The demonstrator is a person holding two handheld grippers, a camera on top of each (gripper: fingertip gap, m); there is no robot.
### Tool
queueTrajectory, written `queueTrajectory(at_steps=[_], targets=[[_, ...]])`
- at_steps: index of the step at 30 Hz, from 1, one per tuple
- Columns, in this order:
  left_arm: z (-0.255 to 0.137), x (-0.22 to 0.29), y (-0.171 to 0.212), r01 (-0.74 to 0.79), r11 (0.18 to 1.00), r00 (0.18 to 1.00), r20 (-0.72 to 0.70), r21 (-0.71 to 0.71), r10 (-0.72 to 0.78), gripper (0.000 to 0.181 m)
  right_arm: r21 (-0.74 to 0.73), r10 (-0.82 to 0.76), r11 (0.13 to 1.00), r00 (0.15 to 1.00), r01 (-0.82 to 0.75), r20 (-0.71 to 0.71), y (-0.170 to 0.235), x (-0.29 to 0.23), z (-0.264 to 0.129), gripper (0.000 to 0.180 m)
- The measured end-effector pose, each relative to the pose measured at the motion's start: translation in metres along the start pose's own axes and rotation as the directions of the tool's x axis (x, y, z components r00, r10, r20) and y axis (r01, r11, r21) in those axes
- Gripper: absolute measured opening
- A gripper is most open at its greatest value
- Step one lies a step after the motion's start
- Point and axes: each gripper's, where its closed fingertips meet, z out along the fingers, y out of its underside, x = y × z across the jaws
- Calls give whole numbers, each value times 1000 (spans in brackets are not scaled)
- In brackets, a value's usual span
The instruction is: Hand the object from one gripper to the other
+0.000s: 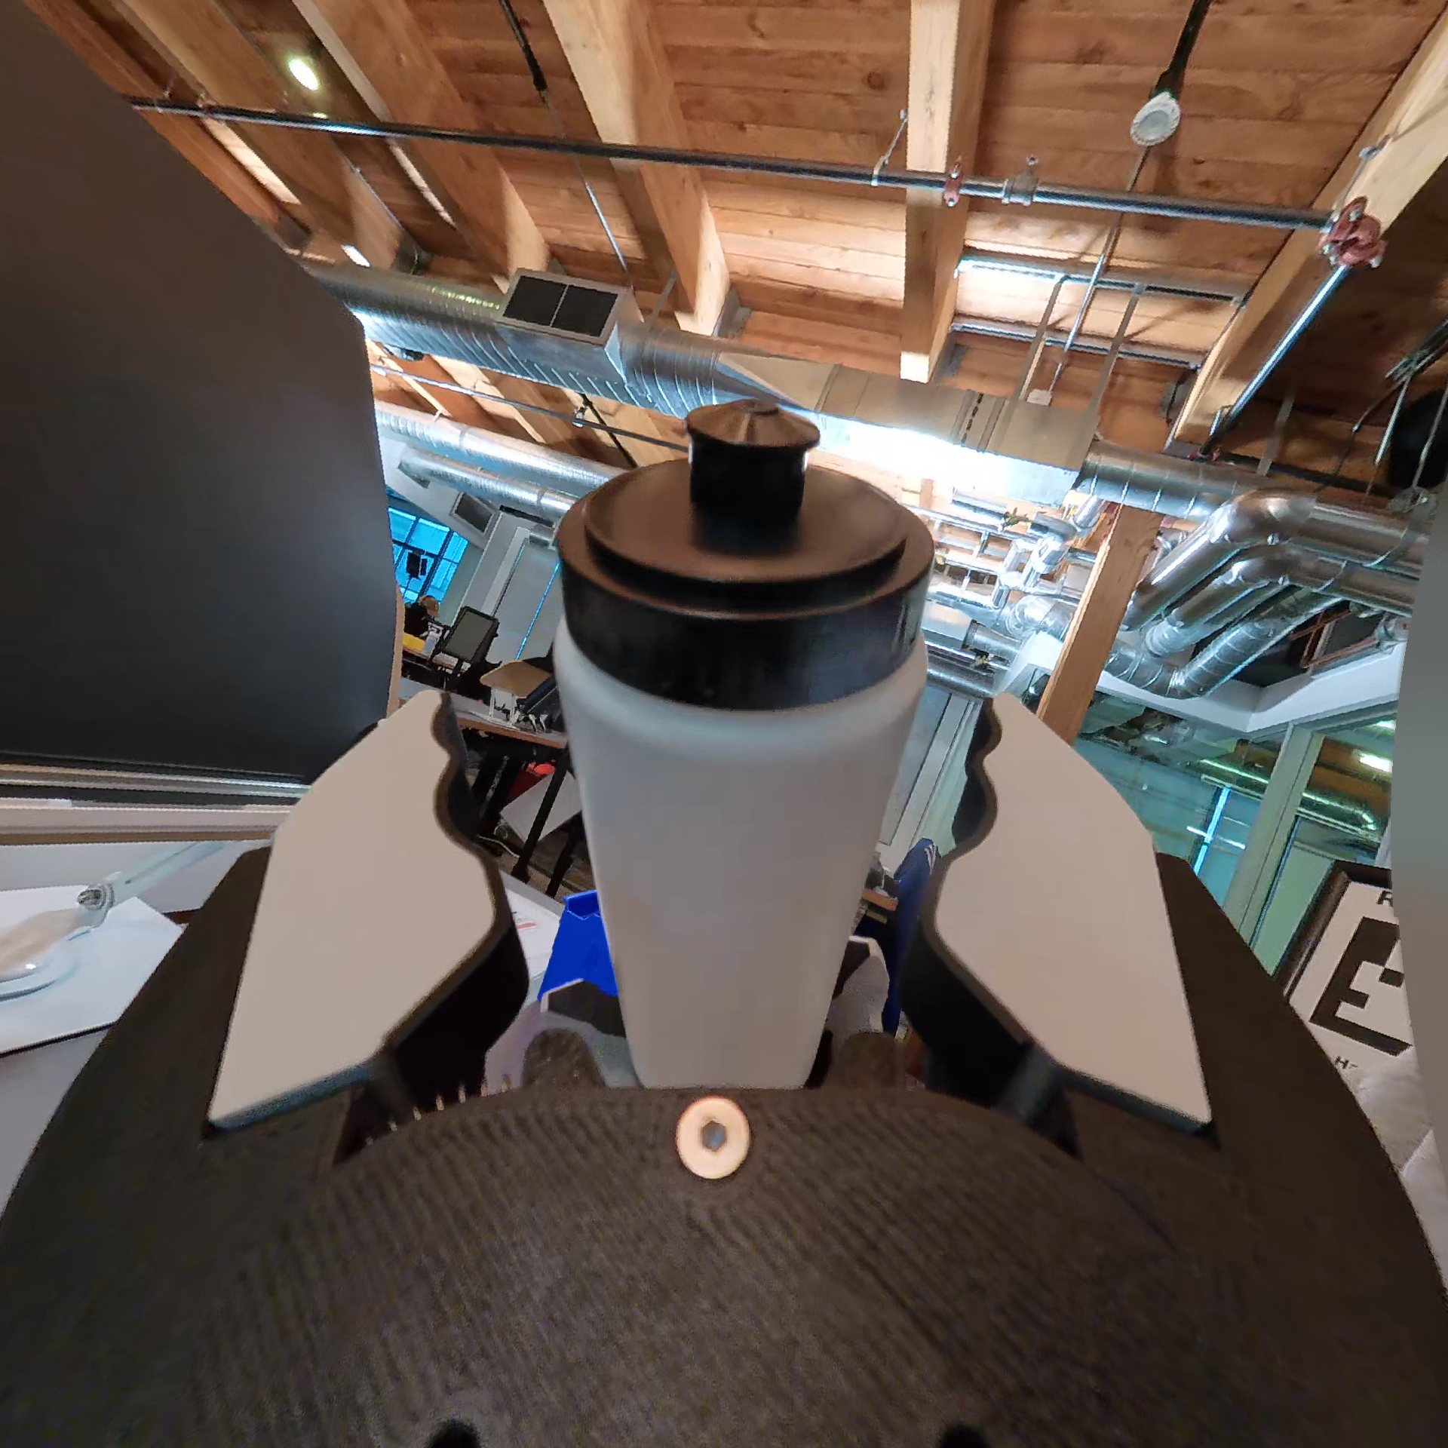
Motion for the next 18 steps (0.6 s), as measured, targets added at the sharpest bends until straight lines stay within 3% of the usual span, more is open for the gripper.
queueTrajectory(at_steps=[7,12,15,18], targets=[[-2,-10,-1,-39,999,998,51,-21,40,124,32,-47,998,999,47,-15,-23,-1,-6,106],[-6,-7,-24,-226,973,969,92,-55,230,128,0,-108,994,993,108,-50,-34,1,-9,106],[-11,2,-42,-435,895,888,116,-102,445,129,1,-108,994,992,109,-62,-38,3,-11,106],[-13,12,-50,-656,726,722,106,-208,683,129,-11,-97,995,992,96,-78,-38,8,-13,106]])
